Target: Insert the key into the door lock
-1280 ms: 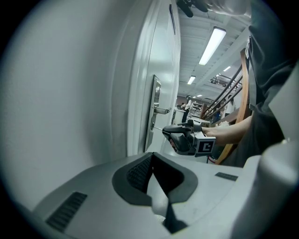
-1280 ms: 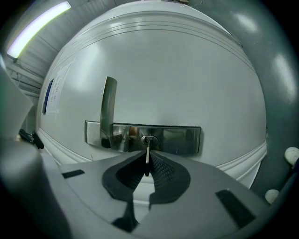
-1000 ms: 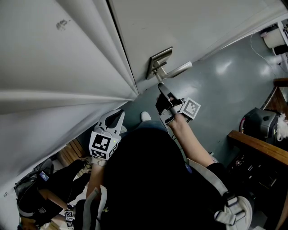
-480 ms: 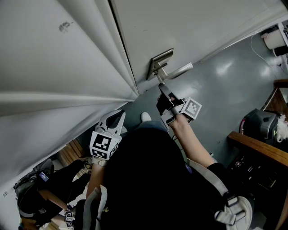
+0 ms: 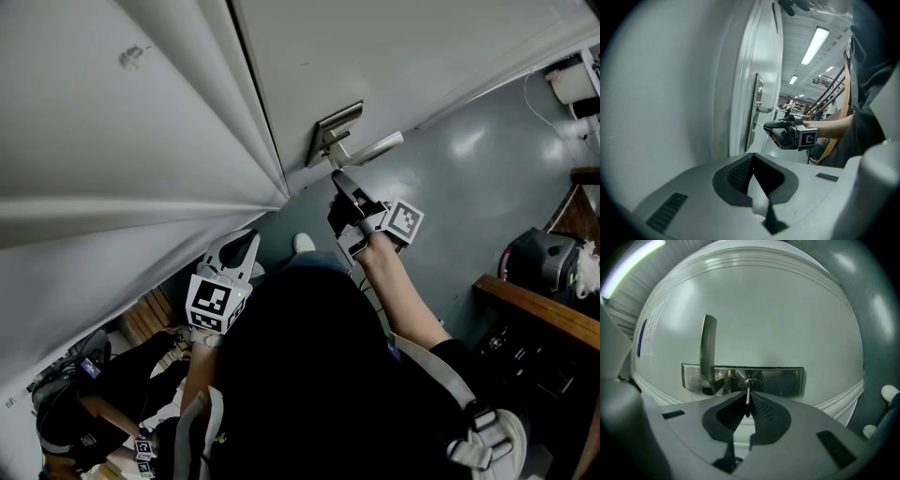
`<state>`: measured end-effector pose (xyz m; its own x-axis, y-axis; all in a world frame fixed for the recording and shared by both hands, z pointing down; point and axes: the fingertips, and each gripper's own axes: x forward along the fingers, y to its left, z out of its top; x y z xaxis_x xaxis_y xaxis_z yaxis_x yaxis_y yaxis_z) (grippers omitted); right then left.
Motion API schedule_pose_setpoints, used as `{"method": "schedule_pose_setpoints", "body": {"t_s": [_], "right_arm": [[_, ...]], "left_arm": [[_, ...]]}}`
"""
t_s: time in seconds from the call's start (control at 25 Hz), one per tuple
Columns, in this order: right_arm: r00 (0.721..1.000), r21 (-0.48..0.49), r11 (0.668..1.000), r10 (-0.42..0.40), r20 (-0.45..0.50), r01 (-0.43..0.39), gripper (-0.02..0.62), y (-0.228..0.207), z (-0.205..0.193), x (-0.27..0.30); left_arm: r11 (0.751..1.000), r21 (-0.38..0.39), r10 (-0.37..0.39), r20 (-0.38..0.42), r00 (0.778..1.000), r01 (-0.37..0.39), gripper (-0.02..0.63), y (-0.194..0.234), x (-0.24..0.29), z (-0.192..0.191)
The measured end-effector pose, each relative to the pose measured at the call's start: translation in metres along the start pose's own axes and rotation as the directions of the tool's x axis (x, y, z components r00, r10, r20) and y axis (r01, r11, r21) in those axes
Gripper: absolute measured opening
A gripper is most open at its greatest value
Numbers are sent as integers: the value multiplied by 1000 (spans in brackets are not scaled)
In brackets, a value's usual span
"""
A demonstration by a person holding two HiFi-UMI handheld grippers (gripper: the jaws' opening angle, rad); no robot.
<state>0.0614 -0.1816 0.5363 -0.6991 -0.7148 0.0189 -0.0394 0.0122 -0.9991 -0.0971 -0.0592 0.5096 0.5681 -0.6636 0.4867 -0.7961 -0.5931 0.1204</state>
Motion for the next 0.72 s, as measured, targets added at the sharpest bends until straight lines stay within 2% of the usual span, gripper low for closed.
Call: {"method": "schedule_pose_setpoints", "body": {"t_s": [0.72], "right_arm": [[999,29,999,12,33,-13,32,-3,12,26]], "left_arm": [[1000,-9,18,3,1000,-18,8,-2,1,0]]}}
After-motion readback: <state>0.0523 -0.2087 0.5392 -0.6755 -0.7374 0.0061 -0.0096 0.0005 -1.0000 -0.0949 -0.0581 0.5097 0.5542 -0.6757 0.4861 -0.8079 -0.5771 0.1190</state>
